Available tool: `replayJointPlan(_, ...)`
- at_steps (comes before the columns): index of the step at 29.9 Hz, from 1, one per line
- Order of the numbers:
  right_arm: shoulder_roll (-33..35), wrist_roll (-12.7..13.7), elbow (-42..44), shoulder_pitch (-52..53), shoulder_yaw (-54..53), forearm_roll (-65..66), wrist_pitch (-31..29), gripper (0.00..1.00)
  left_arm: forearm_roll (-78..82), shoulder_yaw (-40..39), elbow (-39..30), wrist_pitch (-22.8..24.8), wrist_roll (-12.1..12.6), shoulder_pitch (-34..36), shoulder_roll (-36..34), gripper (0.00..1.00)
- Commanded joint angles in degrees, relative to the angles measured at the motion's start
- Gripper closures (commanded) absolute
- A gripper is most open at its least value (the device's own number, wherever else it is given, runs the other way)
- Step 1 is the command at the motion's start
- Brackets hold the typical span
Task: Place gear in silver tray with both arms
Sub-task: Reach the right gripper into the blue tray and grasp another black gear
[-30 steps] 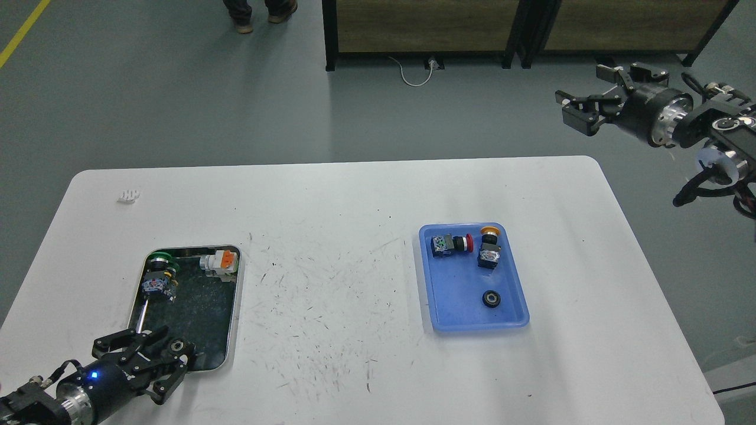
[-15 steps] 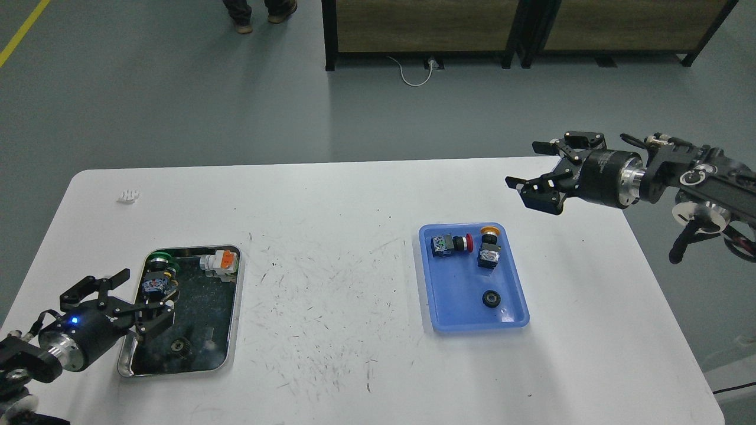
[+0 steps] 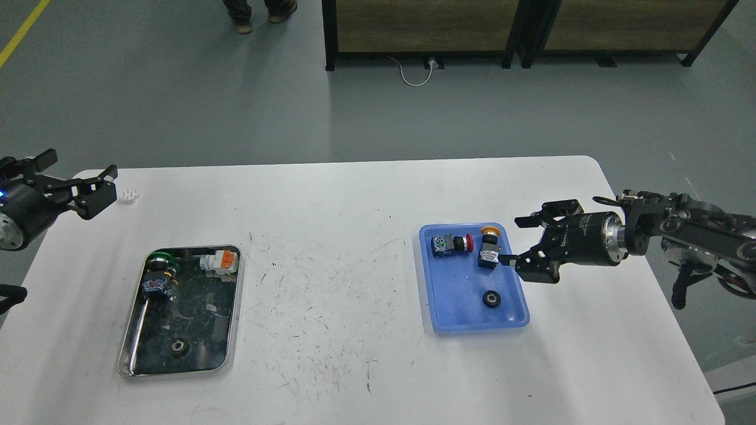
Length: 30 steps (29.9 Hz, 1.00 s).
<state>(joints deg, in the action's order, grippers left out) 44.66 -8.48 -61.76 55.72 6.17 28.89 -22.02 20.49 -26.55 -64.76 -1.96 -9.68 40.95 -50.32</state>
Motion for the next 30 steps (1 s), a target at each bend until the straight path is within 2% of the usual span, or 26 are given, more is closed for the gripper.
replayJointPlan(1, -1.4, 0.0, 0.4, 0.0, 2.4, 1.2, -0.1, 0.15, 0.1, -0.1, 2.8, 0.1, -0.2, 1.1, 0.0, 0.02)
replayJointPlan(11, -8.0, 0.0, 6.0, -4.6, 3.3, 3.3, 0.0, 0.15, 0.0, -0.2, 5.0, 0.2, -0.1, 3.0, 0.2, 0.02)
replayJointPlan(20, -11.3, -0.2, 11.1, -7.8, 2.8, 3.7, 0.0, 0.15, 0.0, -0.1, 5.1, 0.2, -0.1, 3.8, 0.1, 0.02)
replayJointPlan(30, -14.0, -0.2, 14.6, -8.2, 2.1, 3.6, 0.0, 0.23, 0.0, -0.1, 5.3, 0.2, -0.1, 3.8, -0.3, 0.02)
